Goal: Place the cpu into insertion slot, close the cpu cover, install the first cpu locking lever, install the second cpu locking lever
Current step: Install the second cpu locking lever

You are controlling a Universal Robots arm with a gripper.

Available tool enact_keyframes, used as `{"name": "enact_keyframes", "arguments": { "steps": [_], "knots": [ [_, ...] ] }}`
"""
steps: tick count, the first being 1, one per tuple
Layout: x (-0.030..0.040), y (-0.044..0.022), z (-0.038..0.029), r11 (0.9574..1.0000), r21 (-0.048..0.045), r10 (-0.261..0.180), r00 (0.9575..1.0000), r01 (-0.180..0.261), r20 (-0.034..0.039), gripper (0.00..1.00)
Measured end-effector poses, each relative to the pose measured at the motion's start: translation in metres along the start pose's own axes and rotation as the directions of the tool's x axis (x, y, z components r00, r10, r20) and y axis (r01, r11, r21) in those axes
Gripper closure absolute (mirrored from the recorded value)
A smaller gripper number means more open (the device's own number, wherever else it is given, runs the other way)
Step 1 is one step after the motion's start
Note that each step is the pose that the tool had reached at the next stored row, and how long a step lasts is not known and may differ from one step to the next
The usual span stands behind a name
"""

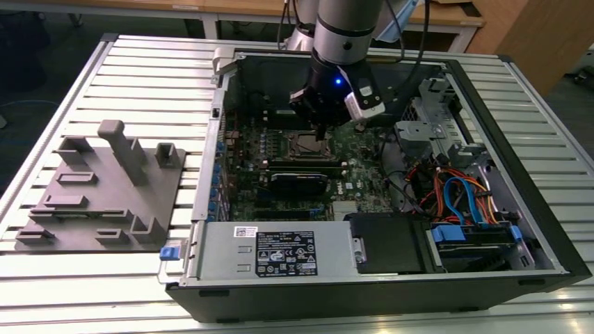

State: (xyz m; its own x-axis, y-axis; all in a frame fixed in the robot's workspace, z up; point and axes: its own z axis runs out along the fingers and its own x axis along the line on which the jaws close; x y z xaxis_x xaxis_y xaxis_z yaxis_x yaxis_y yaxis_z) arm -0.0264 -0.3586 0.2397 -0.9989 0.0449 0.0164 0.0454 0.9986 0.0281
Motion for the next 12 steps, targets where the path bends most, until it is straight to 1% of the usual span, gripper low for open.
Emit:
{"name": "enact_keyframes", "arguments": {
  "steps": [5,10,12],
  "knots": [
    [0.0005,-0.0015,0.0002,1.0,0.0001,0.0,1.0,0.0,0.0001,0.9],
    [0.0001,-0.0098,0.0,1.0,0.0002,0.0,1.0,0.0,0.0,0.9],
    [0.0001,-0.0104,0.0,1.0,0.0001,0.0,1.0,0.0,0.0001,0.9]
  ]
}}
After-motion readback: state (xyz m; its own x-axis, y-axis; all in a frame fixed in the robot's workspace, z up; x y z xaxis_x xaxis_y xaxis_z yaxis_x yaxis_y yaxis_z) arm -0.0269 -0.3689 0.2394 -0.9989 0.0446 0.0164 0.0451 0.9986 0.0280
